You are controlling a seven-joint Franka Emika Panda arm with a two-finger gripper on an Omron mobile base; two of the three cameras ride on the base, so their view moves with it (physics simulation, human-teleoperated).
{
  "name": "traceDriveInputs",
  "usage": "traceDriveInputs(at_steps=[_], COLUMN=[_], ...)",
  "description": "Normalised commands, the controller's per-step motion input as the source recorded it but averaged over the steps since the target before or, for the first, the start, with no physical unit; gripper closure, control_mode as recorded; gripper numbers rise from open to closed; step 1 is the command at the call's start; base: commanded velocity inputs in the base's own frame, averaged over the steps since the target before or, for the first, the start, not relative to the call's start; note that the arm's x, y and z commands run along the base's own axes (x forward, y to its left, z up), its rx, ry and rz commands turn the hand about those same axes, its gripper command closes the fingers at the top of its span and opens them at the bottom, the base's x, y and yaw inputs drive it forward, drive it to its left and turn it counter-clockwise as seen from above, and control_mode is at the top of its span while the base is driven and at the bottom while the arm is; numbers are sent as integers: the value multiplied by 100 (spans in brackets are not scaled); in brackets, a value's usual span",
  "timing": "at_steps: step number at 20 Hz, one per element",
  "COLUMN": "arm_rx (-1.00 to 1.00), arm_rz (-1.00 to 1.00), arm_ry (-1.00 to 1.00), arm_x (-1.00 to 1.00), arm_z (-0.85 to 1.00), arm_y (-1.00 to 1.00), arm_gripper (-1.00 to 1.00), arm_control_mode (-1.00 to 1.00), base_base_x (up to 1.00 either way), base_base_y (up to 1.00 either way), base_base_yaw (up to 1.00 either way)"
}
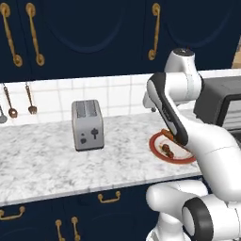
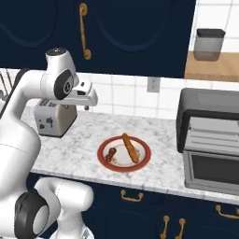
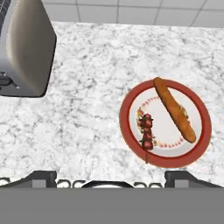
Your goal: Pick up the kebab skewer and baguette bread, and place them inside the toaster oven. Close the toaster oven door and start by setting the timer.
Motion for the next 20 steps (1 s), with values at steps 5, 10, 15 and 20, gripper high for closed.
traceDriveInputs(at_steps=[5, 10, 15, 20], arm_rx=[0, 0, 0, 0], arm_rz=[0, 0, 0, 0], arm_ry=[0, 0, 0, 0], arm_x=[0, 0, 0, 0], arm_z=[0, 0, 0, 0], arm_y=[0, 0, 0, 0], arm_gripper=[-100, -100, -100, -100], arm_control_mode=[100, 100, 100, 100], base_base_x=[-15, 0, 3, 10], base_base_y=[-88, -69, -35, -17], base_base_yaw=[-2, -5, -3, 0])
